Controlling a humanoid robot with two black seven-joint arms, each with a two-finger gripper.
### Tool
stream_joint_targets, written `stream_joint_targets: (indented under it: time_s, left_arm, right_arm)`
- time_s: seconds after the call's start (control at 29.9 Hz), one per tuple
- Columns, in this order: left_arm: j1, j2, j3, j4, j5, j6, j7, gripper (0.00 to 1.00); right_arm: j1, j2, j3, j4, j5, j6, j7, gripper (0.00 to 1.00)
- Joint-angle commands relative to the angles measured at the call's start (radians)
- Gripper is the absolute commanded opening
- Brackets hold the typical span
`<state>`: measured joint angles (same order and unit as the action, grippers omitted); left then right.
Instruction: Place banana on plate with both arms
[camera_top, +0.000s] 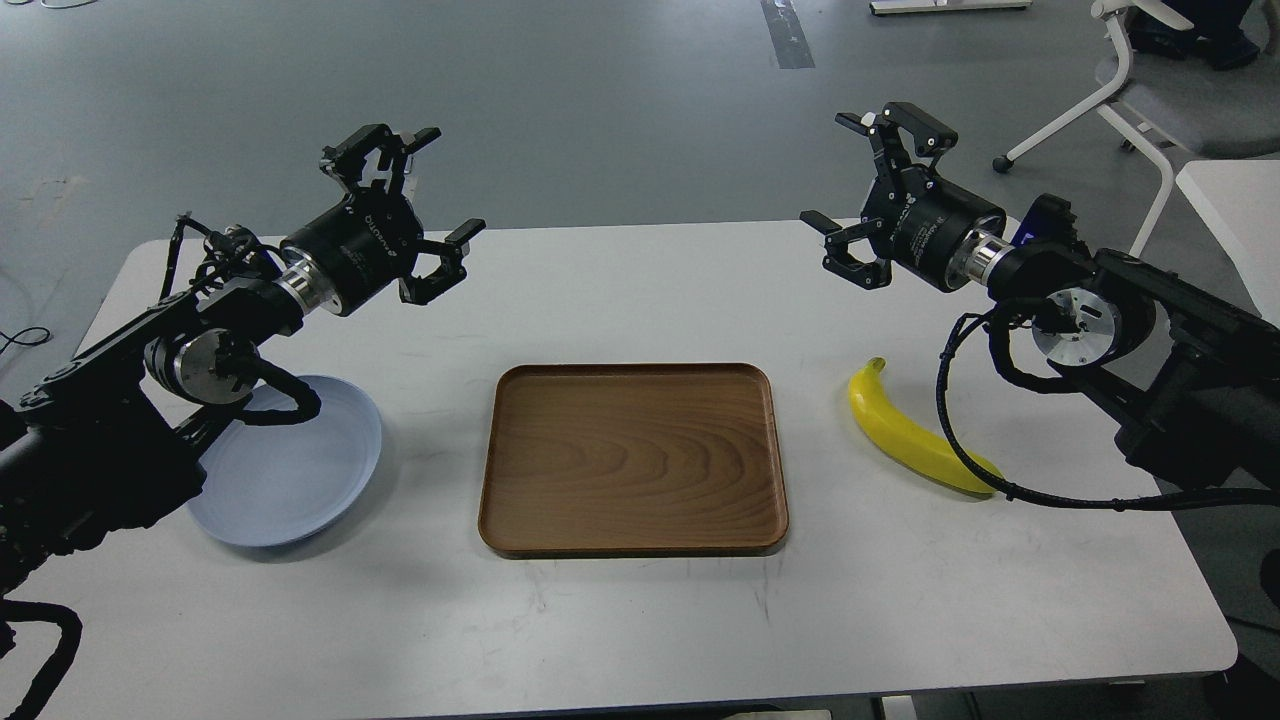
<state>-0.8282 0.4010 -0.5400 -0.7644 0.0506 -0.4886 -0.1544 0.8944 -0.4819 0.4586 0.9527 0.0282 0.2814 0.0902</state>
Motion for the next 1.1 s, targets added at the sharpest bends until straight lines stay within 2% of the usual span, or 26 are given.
stream_joint_targets:
  time_s: [0.0,0.5,0.57,0.6,0.64,0.67,0.7,0.74,0.77,0.84,0.87,0.97,1.04,1.07]
  left_arm:
    - [0.0,0.001,0.0,0.001,0.0,0.0,-0.001,0.98]
    - [-0.003,0.002,0.021,-0.013,0.044,0.0,-0.01,0.98]
    - [-0.008,0.01,0.023,-0.016,0.176,0.04,-0.051,0.98]
    - [-0.008,0.01,0.023,-0.016,0.176,0.041,-0.051,0.98]
    - [-0.023,0.031,0.022,-0.047,0.422,0.138,-0.168,0.98]
    - [-0.023,0.032,0.022,-0.047,0.425,0.139,-0.169,0.98]
    - [-0.031,0.074,0.025,-0.085,0.621,0.213,-0.262,0.98]
    - [-0.026,0.108,0.025,-0.128,0.788,0.287,-0.321,0.98]
    - [-0.023,0.123,0.025,-0.147,0.86,0.329,-0.334,0.98]
    - [0.0,0.185,0.052,-0.187,1.05,0.462,-0.334,0.98]
    - [0.0,0.185,0.052,-0.187,1.051,0.463,-0.334,0.98]
    - [0.018,0.304,0.207,-0.213,1.111,0.455,-0.334,0.98]
    - [0.017,0.402,0.337,-0.254,1.159,0.499,-0.334,0.98]
    - [0.017,0.403,0.338,-0.254,1.16,0.499,-0.334,0.98]
  right_arm:
    - [-0.002,-0.001,-0.002,0.0,-0.001,-0.002,0.0,1.0]
    - [-0.002,-0.006,-0.003,0.001,-0.002,-0.005,0.002,1.0]
    - [-0.003,-0.006,-0.003,0.001,-0.007,-0.005,0.003,1.0]
    - [-0.003,-0.006,-0.003,0.001,-0.007,-0.005,0.003,1.0]
    - [-0.006,-0.006,-0.003,0.001,-0.023,-0.007,0.005,1.0]
    - [-0.006,-0.006,-0.003,0.001,-0.024,-0.007,0.005,1.0]
    - [-0.011,-0.007,-0.003,0.003,-0.037,-0.011,0.005,1.0]
    - [-0.012,-0.007,-0.003,0.003,-0.044,-0.013,0.006,1.0]
    - [-0.014,-0.007,-0.003,0.003,-0.044,-0.013,0.006,1.0]
    - [-0.017,-0.014,-0.003,0.003,-0.044,-0.013,0.006,1.0]
    - [-0.017,-0.014,-0.003,0.003,-0.044,-0.013,0.006,1.0]
    - [-0.017,-0.014,-0.003,0.003,-0.045,-0.013,0.01,1.0]
    - [-0.02,-0.014,-0.005,0.004,-0.045,-0.013,0.01,1.0]
    - [-0.02,-0.014,-0.005,0.004,-0.045,-0.013,0.01,1.0]
